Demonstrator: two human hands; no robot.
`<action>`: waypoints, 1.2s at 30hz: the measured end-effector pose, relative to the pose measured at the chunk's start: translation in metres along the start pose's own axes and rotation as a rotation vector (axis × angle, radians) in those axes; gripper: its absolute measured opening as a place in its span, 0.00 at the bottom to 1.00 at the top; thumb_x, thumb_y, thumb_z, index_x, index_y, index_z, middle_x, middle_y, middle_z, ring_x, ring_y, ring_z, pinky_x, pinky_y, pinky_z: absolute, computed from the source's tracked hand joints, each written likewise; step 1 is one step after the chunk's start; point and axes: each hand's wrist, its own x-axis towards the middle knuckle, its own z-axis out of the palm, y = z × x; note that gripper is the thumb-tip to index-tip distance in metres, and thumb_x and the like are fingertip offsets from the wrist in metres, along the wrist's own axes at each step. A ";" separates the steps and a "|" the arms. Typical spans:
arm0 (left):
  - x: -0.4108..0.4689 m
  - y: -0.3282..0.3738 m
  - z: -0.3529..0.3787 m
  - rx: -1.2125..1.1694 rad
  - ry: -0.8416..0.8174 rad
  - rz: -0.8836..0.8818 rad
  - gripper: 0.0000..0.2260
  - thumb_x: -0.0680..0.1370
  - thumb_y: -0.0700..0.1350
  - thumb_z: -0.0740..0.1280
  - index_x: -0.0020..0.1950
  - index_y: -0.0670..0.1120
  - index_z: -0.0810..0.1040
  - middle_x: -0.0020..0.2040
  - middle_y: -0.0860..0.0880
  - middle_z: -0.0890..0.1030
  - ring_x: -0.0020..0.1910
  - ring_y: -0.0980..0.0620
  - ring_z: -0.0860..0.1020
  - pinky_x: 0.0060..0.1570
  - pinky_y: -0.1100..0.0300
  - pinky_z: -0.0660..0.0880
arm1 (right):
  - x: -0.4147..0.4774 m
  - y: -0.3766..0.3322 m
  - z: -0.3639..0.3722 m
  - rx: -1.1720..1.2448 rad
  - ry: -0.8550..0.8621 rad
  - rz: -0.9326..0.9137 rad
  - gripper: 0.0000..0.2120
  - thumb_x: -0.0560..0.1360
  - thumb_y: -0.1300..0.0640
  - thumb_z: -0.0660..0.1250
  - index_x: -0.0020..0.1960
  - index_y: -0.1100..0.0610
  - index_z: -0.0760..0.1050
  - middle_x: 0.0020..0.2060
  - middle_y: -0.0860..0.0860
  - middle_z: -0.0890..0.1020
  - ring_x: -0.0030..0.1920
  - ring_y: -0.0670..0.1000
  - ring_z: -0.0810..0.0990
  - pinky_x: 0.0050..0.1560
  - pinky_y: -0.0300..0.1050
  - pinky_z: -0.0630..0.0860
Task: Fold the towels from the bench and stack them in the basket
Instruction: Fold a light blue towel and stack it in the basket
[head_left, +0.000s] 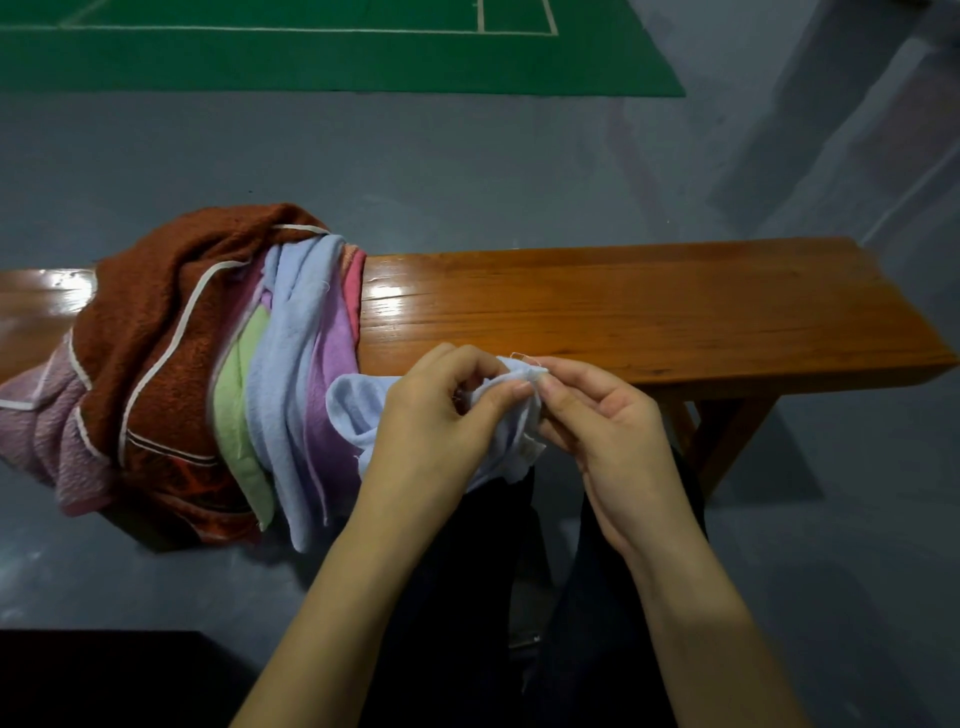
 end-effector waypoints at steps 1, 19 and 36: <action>0.000 0.000 0.000 0.012 -0.014 0.010 0.07 0.72 0.49 0.68 0.41 0.45 0.80 0.39 0.51 0.79 0.41 0.55 0.76 0.44 0.60 0.73 | 0.000 0.000 0.000 -0.004 -0.004 -0.001 0.09 0.78 0.63 0.62 0.54 0.57 0.79 0.46 0.54 0.85 0.49 0.51 0.84 0.45 0.38 0.79; 0.002 -0.008 0.008 0.246 -0.051 0.026 0.11 0.75 0.53 0.69 0.37 0.50 0.72 0.32 0.53 0.74 0.33 0.56 0.73 0.37 0.60 0.70 | 0.005 0.005 -0.002 -0.018 0.105 -0.019 0.06 0.74 0.66 0.66 0.48 0.59 0.79 0.38 0.49 0.85 0.43 0.45 0.84 0.44 0.35 0.78; 0.000 -0.087 -0.115 0.614 -0.327 0.334 0.25 0.78 0.64 0.55 0.32 0.47 0.74 0.26 0.54 0.71 0.27 0.55 0.71 0.36 0.66 0.64 | 0.034 0.067 -0.082 -0.004 0.827 -0.021 0.06 0.81 0.59 0.59 0.55 0.57 0.74 0.45 0.48 0.79 0.48 0.46 0.78 0.49 0.36 0.74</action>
